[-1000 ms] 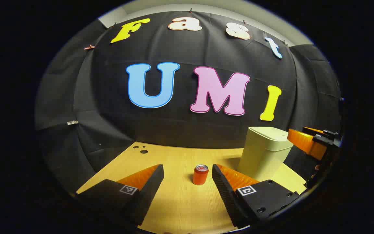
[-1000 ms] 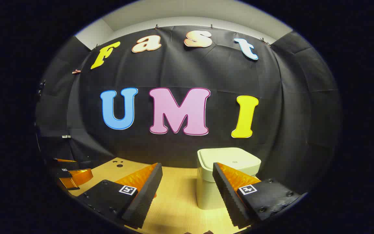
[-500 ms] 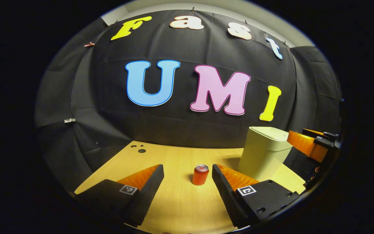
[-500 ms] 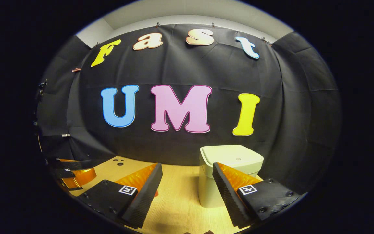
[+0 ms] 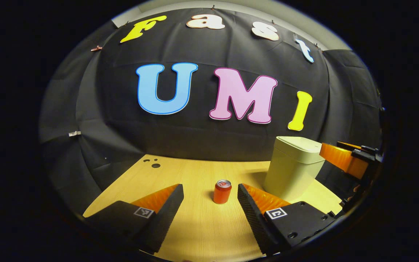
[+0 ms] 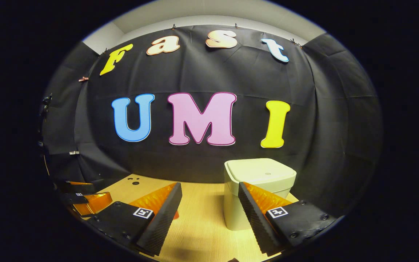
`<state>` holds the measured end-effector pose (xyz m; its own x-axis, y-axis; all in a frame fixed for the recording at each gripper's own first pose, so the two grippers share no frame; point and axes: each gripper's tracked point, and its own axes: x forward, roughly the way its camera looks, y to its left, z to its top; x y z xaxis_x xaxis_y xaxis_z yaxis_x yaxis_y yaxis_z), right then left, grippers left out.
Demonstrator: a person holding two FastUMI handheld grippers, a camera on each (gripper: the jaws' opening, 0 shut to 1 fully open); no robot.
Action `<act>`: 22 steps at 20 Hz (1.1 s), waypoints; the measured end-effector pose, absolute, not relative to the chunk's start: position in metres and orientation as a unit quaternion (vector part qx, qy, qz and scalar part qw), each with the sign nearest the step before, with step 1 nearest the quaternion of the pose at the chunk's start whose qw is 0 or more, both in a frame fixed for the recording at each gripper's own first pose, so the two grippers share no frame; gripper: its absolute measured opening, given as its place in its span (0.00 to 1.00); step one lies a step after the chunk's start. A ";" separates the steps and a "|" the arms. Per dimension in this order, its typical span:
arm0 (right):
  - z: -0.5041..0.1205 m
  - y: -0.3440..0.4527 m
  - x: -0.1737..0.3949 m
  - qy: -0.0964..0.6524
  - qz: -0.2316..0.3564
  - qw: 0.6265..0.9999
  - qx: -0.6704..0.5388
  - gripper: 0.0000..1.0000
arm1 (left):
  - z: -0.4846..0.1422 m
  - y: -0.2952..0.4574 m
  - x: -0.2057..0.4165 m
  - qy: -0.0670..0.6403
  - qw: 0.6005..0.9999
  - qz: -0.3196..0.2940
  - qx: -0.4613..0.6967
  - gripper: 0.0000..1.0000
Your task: Press the lid of the desktop garbage bin to open it, pick up the crumpled paper on the desktop and throw it into the bin, then pick up the pop can on the desktop and drop it into the bin, and finally close the garbage bin lid.
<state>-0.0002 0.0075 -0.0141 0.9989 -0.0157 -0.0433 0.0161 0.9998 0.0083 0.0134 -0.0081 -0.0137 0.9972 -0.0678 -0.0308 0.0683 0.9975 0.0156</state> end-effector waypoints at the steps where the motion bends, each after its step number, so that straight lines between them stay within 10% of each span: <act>1: -0.013 0.008 -0.001 0.021 -0.008 1.000 0.002 0.97 | -0.012 -0.009 0.013 0.013 0.999 -0.036 0.011 0.96; 6: -0.004 0.005 0.001 0.007 -0.024 0.999 -0.037 0.91 | -0.013 -0.017 0.015 0.012 0.998 -0.053 0.012 0.96; 15: -0.017 0.007 0.006 0.040 -0.027 0.999 -0.024 0.24 | -0.013 -0.019 0.017 0.007 0.997 -0.069 0.022 0.96; 22: -0.022 0.018 0.010 0.055 0.014 0.998 -0.012 0.09 | -0.014 -0.020 0.016 0.009 0.997 -0.073 0.032 0.96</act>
<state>0.0100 0.0180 -0.0219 0.9935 0.0266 -0.1103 -0.0293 0.9993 -0.0228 0.0162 -0.0205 -0.0141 0.9893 -0.1440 -0.0220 0.1452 0.9874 0.0630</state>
